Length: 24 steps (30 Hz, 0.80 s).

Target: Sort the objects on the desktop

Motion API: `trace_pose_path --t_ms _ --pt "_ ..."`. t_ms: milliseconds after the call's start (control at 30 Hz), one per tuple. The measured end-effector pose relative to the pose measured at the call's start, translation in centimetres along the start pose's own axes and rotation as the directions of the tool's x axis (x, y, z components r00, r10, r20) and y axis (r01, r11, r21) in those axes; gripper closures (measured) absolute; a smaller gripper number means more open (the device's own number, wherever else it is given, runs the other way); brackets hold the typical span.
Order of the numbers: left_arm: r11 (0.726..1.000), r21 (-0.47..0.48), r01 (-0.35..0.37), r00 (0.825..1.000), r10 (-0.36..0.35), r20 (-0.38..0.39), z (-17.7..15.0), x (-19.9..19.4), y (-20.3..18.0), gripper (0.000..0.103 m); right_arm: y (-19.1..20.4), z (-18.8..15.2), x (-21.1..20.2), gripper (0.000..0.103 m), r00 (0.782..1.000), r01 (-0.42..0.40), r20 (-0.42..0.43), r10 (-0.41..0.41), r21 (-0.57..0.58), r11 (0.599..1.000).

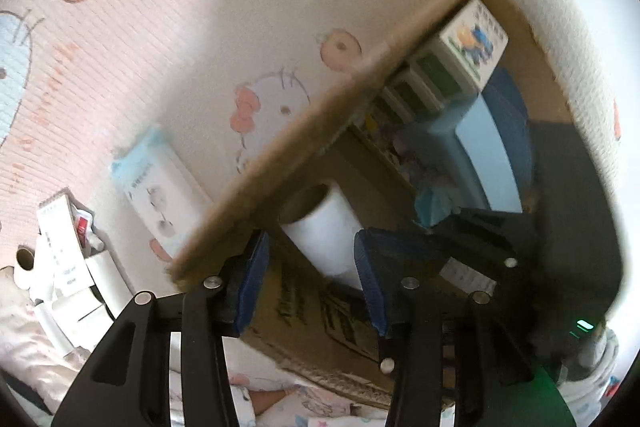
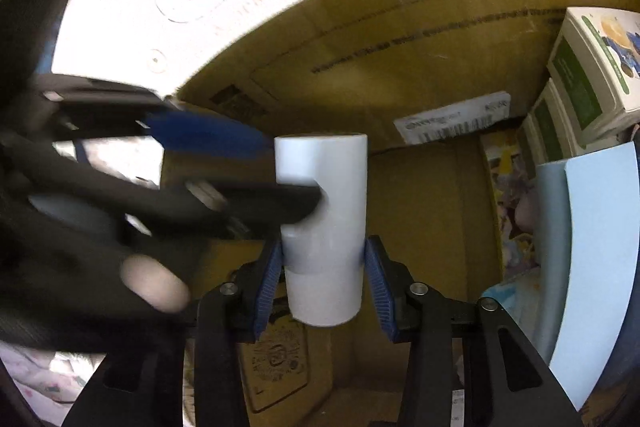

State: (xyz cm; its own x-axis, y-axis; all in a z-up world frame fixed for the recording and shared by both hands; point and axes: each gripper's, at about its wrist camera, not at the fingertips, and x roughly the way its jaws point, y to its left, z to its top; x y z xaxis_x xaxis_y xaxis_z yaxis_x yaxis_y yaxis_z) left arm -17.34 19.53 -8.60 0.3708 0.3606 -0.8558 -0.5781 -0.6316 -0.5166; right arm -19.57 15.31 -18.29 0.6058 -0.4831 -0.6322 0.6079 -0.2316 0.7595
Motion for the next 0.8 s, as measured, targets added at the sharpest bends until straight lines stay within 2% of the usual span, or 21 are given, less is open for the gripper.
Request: trace_pose_path --t_ms 33,67,100,233,300,400,500,800 --pt "1.000 0.012 0.013 1.000 -0.013 0.015 0.0 -0.4 0.2 0.090 -0.1 -0.1 0.3 0.063 1.000 0.003 -0.010 -0.003 -0.001 1.000" --pt "1.000 0.026 0.008 1.000 -0.009 0.023 -0.1 -0.7 0.4 0.099 -0.2 -0.1 0.6 0.064 1.000 0.000 -0.024 0.000 -0.006 1.000" --pt "0.999 0.046 -0.012 1.000 0.011 0.028 -0.3 -0.9 0.6 0.103 -0.2 -0.1 0.9 0.064 0.999 0.001 -0.043 -0.001 -0.011 1.000" --pt "0.996 0.088 -0.020 1.000 0.019 0.012 0.0 -1.0 0.7 0.103 0.0 0.2 2.5 0.064 0.989 0.051 -0.135 -0.055 -0.030 0.998" --pt "0.996 0.092 -0.017 1.000 0.016 0.008 -1.3 -0.2 0.7 0.103 -0.3 0.5 3.2 0.064 0.984 0.061 -0.168 -0.063 -0.021 0.998" --pt "0.994 0.108 -0.017 1.000 0.016 0.011 -0.5 2.2 -1.1 0.103 -0.6 1.0 3.8 0.065 0.981 0.063 -0.181 -0.064 -0.011 0.998" --pt "0.992 0.122 -0.006 1.000 0.004 0.016 -0.9 2.1 -0.8 0.103 -0.6 1.4 4.1 0.069 0.981 0.052 -0.185 -0.055 -0.019 0.998" --pt "0.985 0.173 0.009 1.000 -0.010 0.006 -1.5 1.4 -0.8 0.103 -1.2 1.3 4.0 0.070 0.968 0.073 -0.236 -0.080 -0.039 0.997"
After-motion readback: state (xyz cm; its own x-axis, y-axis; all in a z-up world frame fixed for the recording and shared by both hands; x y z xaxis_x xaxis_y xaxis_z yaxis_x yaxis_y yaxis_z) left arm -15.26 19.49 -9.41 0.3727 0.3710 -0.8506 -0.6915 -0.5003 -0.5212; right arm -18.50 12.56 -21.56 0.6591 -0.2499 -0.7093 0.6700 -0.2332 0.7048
